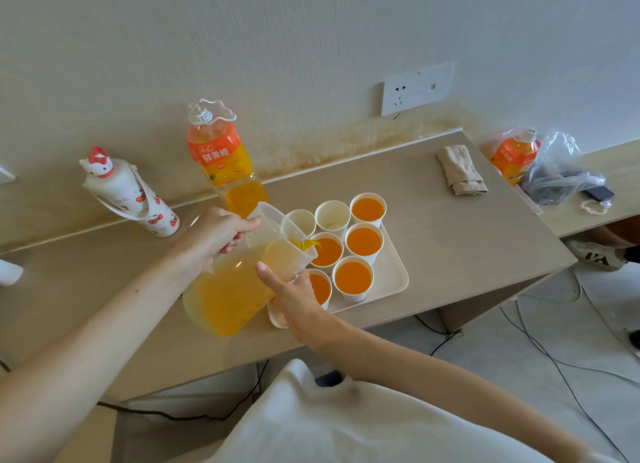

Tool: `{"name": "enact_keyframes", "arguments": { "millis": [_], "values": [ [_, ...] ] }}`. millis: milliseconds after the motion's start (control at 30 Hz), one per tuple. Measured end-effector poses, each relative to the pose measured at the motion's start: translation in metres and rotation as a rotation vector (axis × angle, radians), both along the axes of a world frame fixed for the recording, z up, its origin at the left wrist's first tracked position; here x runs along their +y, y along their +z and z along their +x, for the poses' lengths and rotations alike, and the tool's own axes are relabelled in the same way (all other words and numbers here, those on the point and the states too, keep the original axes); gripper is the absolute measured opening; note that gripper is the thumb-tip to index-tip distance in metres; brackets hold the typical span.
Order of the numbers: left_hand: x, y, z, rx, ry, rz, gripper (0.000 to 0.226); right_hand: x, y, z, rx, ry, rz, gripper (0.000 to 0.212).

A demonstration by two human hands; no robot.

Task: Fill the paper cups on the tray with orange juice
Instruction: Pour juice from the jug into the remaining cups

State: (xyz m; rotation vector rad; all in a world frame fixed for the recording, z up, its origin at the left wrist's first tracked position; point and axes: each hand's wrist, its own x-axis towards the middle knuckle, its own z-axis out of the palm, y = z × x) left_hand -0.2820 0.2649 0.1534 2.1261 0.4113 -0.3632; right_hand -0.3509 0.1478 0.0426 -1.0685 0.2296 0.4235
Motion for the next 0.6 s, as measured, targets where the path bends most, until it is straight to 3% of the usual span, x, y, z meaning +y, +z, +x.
{"name": "enact_keyframes", "arguments": {
  "millis": [167,400,600],
  "values": [
    [0.0004,0.0000,-0.0002,-0.002,0.004,0.003,0.048,0.0012,-0.0010,0.0000,0.006,-0.009,0.002,0.061],
    [0.0014,-0.0011,-0.0013,-0.005,0.002,0.003,0.048,0.0073,-0.0050,0.0012,0.003,-0.030,-0.045,0.091],
    [0.0089,-0.0024,-0.0001,-0.023,-0.013,-0.048,0.049,0.0074,-0.0025,0.0012,0.009,-0.060,-0.090,0.087]
  ]
}}
